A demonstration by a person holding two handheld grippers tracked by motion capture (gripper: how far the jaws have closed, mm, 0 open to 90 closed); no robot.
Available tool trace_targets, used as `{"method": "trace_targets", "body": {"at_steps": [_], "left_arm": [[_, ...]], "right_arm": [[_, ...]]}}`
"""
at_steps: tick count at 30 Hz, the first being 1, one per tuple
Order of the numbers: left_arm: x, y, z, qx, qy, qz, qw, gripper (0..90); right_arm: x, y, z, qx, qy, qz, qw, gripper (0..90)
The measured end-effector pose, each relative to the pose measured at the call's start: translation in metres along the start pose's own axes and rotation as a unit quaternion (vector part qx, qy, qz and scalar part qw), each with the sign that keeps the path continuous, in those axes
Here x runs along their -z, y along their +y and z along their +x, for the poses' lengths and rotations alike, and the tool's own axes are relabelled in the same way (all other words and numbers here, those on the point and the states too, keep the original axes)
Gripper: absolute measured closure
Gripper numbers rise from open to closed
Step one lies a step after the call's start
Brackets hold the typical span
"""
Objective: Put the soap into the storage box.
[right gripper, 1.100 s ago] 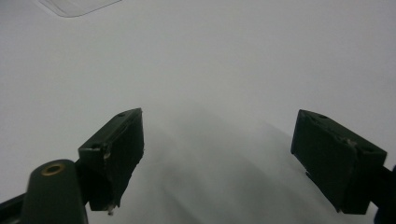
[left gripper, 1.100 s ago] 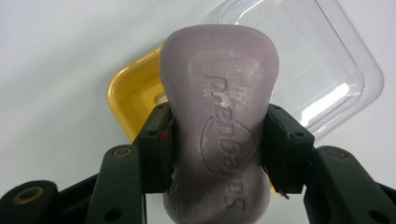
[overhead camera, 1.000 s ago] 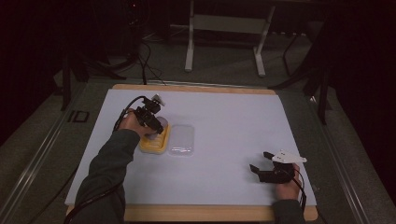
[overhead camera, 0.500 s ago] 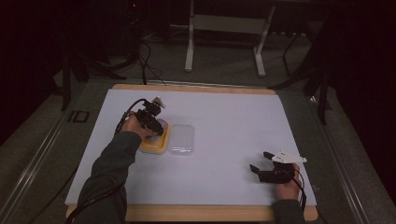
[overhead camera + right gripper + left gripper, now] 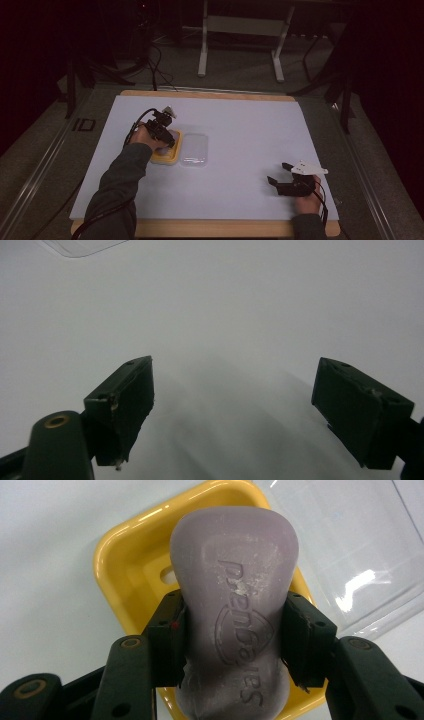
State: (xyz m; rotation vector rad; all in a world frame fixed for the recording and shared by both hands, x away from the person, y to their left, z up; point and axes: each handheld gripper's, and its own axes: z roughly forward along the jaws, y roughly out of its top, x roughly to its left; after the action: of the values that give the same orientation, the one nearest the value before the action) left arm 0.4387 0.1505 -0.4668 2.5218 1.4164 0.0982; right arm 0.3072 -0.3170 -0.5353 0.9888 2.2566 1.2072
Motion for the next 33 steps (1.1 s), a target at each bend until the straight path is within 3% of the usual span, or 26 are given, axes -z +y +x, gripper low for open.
{"method": "trace_targets", "body": {"at_steps": [19,21,24,33], "left_arm": [[-0.014,-0.003,0.001,0.003,0.002,0.020,0.9998,49.4],[-0.015,-0.003,0.002,0.015,-0.004,0.022,0.9996,41.9],[-0.012,-0.004,0.001,0.012,0.002,0.015,0.9998,33.4],[0.002,-0.006,-0.004,-0.003,0.007,-0.014,0.9999,30.2]], "right_arm": [[0.000,0.000,0.001,0.000,0.000,0.002,1.0000,16.9],[0.000,0.000,0.001,0.000,0.000,0.002,1.0000,16.9],[0.000,0.000,0.001,0.000,0.000,0.002,1.0000,16.9],[0.000,0.000,0.001,0.001,0.000,0.002,1.0000,16.9]]}}
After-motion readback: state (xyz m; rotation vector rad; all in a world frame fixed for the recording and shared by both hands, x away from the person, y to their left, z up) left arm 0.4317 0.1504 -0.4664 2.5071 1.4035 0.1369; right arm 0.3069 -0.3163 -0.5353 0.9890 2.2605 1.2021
